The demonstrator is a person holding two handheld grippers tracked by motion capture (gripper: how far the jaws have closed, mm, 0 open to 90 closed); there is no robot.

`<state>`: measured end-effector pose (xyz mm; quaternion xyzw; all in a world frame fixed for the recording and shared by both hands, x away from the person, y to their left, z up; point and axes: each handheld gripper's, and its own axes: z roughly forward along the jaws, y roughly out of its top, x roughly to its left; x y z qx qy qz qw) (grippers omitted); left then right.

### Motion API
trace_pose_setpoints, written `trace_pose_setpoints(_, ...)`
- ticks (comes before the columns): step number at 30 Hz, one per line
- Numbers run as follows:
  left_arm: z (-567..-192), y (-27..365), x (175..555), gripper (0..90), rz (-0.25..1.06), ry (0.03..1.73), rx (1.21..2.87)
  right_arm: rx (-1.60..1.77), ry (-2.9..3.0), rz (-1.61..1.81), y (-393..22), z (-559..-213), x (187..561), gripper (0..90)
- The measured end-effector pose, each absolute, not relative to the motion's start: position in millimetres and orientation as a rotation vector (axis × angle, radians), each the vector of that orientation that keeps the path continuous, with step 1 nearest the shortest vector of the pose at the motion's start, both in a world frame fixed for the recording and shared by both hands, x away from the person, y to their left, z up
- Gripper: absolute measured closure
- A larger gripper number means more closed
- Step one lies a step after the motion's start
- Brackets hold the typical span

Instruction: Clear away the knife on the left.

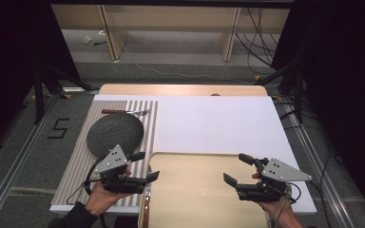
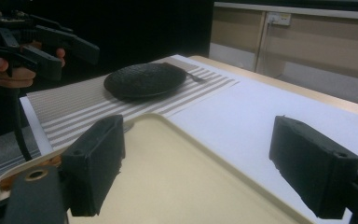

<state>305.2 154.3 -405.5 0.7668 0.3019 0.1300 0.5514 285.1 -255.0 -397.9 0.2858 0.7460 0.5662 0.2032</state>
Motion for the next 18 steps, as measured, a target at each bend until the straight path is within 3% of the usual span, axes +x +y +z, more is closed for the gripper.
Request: trace_pose_setpoints(18,-408.9,156.3,301.5,18.2,0.291,0.729,1.818,0.798,2.038,1.594,-258.1,-395.7,283.7,19.2)
